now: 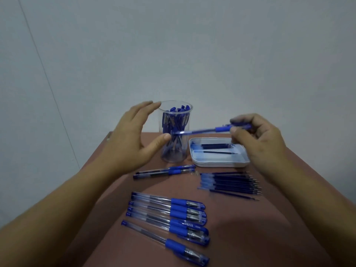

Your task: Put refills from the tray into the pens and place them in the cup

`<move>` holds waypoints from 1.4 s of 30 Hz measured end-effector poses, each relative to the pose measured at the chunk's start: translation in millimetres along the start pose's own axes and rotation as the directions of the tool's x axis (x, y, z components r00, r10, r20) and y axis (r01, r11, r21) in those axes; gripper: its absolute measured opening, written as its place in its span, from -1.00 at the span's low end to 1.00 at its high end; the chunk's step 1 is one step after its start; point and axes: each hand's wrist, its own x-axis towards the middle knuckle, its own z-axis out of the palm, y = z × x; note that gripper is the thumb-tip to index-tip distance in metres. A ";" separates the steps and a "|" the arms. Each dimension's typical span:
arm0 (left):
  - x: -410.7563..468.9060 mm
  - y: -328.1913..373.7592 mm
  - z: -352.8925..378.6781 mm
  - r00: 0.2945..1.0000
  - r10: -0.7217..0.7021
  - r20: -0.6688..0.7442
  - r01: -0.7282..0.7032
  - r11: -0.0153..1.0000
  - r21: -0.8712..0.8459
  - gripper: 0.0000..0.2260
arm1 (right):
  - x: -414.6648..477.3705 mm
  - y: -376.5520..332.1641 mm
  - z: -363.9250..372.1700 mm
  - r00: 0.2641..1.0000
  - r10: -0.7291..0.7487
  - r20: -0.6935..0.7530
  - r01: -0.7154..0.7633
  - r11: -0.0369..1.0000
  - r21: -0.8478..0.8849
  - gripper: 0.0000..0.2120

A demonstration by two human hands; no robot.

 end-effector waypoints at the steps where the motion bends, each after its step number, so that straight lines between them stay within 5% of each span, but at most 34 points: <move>1: 8.9 -4.9 -1.5 1.000 0.002 0.025 -0.004 0.998 0.060 -0.32 | 10.9 -8.3 0.2 1.000 -0.019 -0.019 0.019 1.000 -0.014 -0.81; 7: 33.2 -18.7 12.3 0.995 -0.004 0.095 -0.005 0.996 0.091 -0.26 | 73.6 -33.7 11.3 0.987 -0.112 -0.112 0.104 0.992 -0.078 -0.77; 19: 29.6 -21.7 25.4 0.998 0.024 0.058 -0.028 0.997 0.074 -0.31 | 108.0 -4.8 66.0 0.972 -0.196 0.126 0.224 0.934 -0.277 -0.82; 26: 30.2 -24.8 27.1 0.998 0.036 0.045 -0.039 0.997 0.067 -0.32 | 105.1 10.8 72.0 0.933 -0.177 0.314 0.328 0.778 -0.536 -0.78; 31: 30.0 -22.3 27.3 0.999 0.004 0.053 -0.008 0.998 0.069 -0.31 | 103.3 10.3 66.8 0.933 -0.126 0.337 0.299 0.794 -0.530 -0.75; 38: 6.7 8.1 11.9 0.991 -0.129 0.031 0.123 0.983 0.133 -0.23 | 61.3 8.1 49.0 0.939 -0.272 0.211 0.341 0.818 -0.462 -0.87; 42: -38.4 27.9 -6.0 0.971 -0.101 0.216 0.086 0.993 0.078 -0.29 | 19.8 20.6 39.9 0.922 -0.228 0.311 0.358 0.810 -0.465 -0.91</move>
